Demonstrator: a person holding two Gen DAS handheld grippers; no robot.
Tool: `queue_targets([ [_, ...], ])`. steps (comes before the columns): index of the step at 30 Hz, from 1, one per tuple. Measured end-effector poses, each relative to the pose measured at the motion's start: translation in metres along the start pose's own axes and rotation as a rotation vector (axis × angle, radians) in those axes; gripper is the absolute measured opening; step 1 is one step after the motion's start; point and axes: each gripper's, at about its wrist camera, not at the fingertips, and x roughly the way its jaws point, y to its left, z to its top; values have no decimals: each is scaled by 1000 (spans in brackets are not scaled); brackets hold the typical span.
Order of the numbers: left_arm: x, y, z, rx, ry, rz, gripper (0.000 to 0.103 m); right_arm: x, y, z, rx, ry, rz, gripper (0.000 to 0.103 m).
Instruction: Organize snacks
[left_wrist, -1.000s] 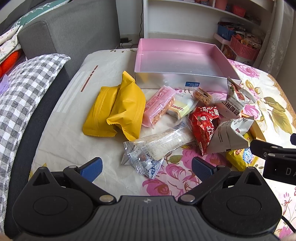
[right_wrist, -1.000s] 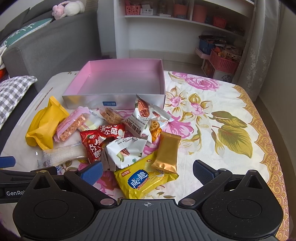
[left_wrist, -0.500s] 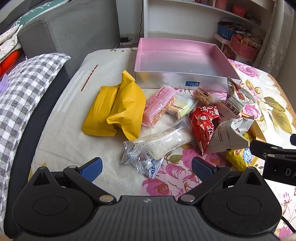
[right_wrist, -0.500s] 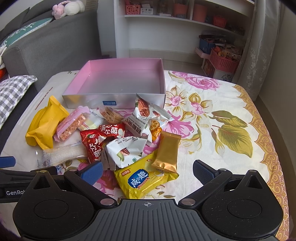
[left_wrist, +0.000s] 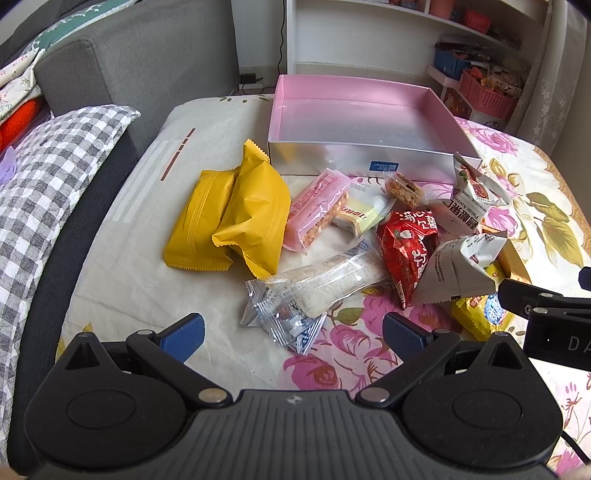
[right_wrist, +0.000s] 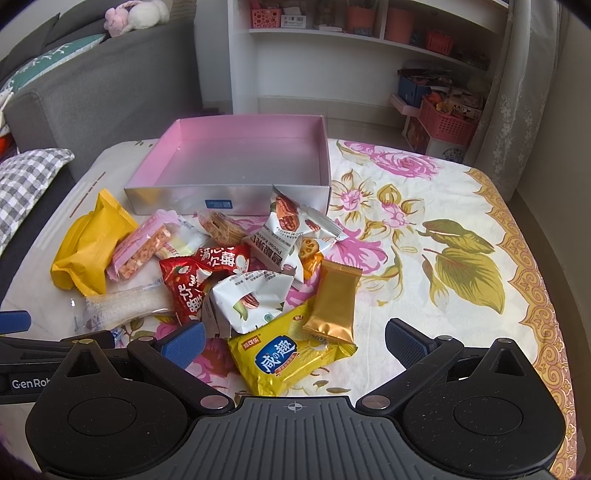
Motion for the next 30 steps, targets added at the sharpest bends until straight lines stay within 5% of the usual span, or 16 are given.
queue_targets([
  [15,1,8,9,-16,-1,-5,103,4,-13,13,46,40,21,103],
  [30,4,28,44,41,-23,-59,101,13,-24,54,96,133,244,103],
])
